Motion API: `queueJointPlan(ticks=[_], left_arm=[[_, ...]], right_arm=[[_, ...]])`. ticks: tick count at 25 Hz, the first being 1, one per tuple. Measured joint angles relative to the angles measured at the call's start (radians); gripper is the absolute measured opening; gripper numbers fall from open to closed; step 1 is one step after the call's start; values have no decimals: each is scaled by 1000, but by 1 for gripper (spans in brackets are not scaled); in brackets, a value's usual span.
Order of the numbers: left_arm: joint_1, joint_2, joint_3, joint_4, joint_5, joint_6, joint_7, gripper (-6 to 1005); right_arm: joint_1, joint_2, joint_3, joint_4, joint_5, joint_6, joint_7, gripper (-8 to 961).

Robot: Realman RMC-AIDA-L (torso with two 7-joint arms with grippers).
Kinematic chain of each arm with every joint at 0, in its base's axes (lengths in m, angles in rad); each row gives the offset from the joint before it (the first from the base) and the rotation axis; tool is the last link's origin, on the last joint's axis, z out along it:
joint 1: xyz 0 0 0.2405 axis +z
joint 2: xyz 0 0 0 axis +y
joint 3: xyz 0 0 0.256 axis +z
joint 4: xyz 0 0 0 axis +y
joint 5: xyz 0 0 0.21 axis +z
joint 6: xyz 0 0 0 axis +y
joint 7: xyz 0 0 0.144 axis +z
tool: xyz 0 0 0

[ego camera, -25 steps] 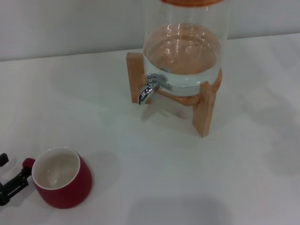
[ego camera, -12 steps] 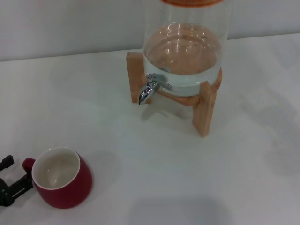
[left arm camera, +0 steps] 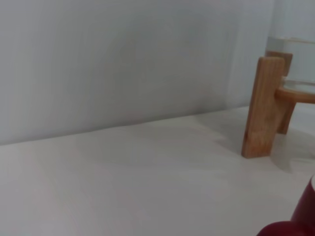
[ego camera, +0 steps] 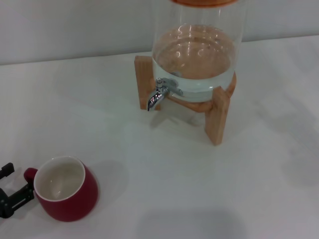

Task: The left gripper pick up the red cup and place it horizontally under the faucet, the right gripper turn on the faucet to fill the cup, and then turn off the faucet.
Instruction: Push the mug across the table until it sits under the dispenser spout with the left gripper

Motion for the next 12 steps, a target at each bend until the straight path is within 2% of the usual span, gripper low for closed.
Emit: queueJointPlan(ticks=[12], left_arm=[[6, -2, 0, 5, 8, -15, -5, 751]], right_arm=[[-1, 0, 0, 0, 0, 1, 0, 719]])
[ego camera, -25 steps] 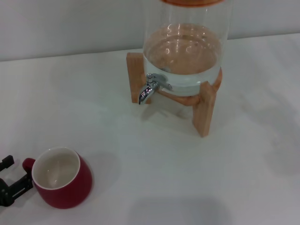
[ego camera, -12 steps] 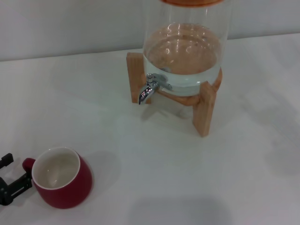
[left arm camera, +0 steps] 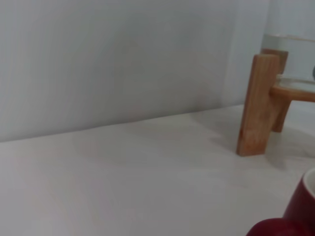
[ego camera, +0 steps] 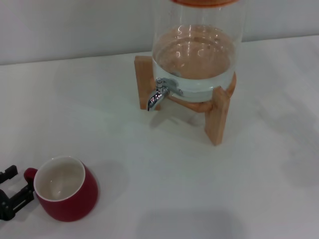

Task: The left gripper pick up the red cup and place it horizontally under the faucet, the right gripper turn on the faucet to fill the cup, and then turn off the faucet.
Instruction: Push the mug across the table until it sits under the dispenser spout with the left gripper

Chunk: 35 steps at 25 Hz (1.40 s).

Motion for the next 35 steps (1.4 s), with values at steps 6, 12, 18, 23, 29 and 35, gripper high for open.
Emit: queueJointPlan(ticks=[6, 12, 18, 23, 29, 35], left_arm=[[2, 1, -1, 1, 0, -18, -17, 622], [2, 2, 0, 1, 0, -18, -17, 391], [2, 2, 0, 2, 0, -19, -15, 337], [4, 3, 0, 13, 7, -26, -8, 322], [10, 2, 3, 42, 49, -42, -19, 291], [8, 3, 4, 59, 54, -54, -21, 292]], right_arm=[[-1, 0, 0, 0, 0, 8, 2, 720], [-6, 0, 0, 0, 0, 11, 5, 720], [-11, 0, 0, 0, 0, 19, 6, 720], [-13, 0, 0, 0, 0, 24, 4, 720], [-13, 0, 0, 0, 0, 24, 0, 720], [-13, 0, 0, 0, 0, 23, -2, 720]])
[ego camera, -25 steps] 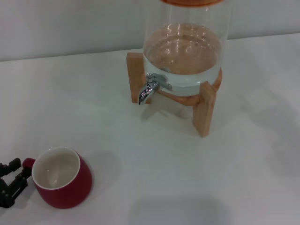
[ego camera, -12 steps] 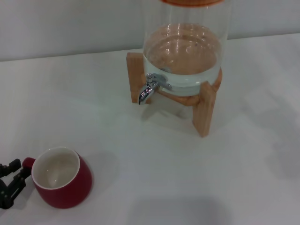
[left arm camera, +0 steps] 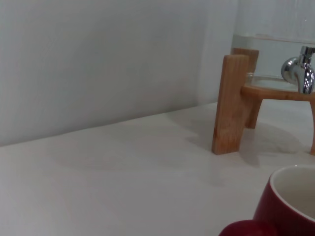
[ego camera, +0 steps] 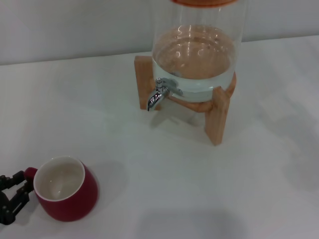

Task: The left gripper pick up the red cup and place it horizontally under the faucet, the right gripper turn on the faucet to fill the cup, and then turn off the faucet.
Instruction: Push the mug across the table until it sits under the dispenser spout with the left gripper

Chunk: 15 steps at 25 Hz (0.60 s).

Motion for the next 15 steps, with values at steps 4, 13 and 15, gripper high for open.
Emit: queueJointPlan(ticks=[4, 13, 15], left_arm=[[1, -1, 3, 5, 2, 0, -3, 292], [-2, -1, 5, 6, 2, 10, -6, 293], [-3, -1, 5, 6, 2, 11, -6, 293]], right_arm=[[-1, 0, 0, 0, 0, 0, 0, 720], [-2, 1, 0, 0, 0, 1, -1, 719], [-2, 1, 0, 0, 0, 1, -1, 719]])
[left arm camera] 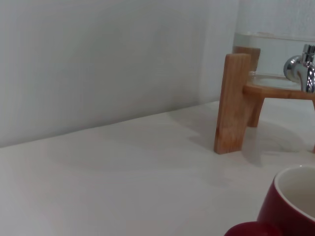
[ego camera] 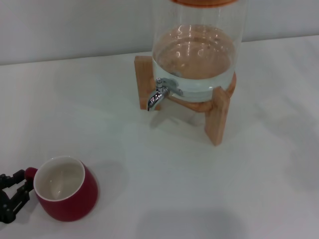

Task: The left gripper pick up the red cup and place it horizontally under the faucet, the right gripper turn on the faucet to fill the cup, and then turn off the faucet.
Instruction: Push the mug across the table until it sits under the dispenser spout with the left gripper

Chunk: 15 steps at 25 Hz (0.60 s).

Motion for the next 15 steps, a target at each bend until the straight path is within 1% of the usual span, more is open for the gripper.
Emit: queueJointPlan(ticks=[15], left_arm=[[-21, 0, 2, -3, 0, 25, 0, 292]], right_arm=[[0, 0, 0, -1, 0, 0, 0, 719]])
